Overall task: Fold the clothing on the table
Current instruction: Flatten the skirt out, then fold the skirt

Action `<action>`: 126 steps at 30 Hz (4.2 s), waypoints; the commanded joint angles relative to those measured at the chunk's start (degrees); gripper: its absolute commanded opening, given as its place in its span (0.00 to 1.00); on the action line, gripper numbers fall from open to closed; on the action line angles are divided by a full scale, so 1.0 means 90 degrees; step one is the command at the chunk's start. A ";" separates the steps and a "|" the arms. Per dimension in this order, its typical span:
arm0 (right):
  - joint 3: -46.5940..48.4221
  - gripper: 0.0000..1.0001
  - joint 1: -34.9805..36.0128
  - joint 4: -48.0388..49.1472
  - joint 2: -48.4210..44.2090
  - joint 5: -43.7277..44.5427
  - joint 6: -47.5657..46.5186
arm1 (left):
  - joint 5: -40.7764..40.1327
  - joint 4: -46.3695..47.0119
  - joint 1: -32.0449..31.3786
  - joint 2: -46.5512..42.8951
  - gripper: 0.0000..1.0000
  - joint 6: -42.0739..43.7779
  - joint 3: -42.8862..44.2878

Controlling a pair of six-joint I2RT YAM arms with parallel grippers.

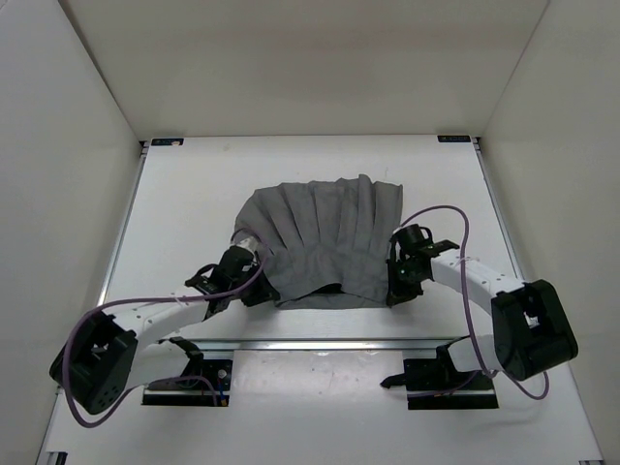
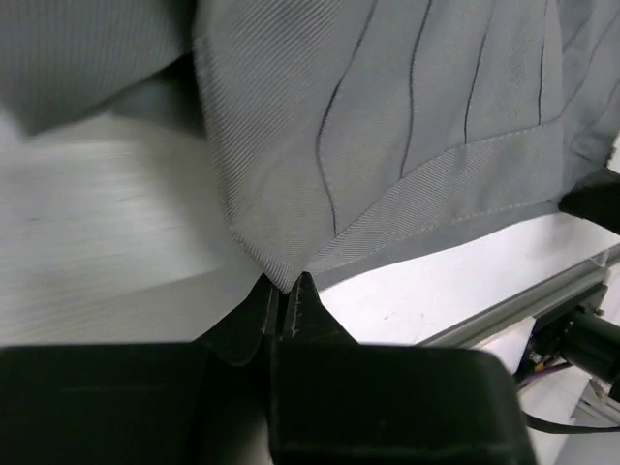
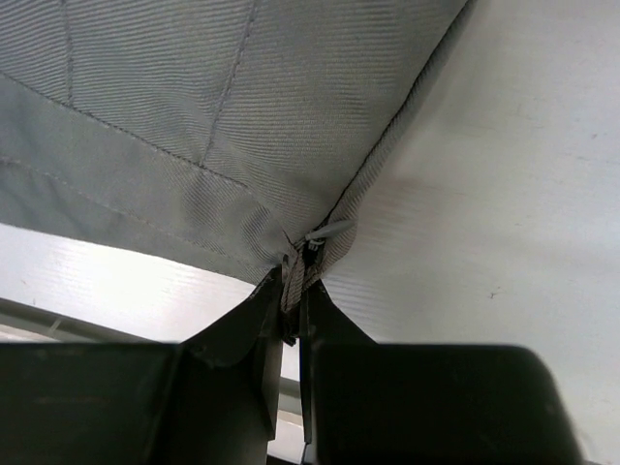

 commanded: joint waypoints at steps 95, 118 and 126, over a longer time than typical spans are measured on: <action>-0.0828 0.00 -0.2427 0.4208 -0.3454 -0.5168 0.2108 | 0.0627 -0.2082 0.2773 -0.1961 0.00 0.0599 0.1682; 0.3206 0.22 -0.1842 0.4765 0.3120 -0.3773 0.1432 | 0.1414 -0.0187 0.3808 0.2802 0.78 0.0766 0.3808; 0.3071 0.63 -0.2056 0.3617 0.2380 -0.2125 0.1121 | 0.1545 -0.0428 0.3780 0.2827 0.75 0.0930 0.3959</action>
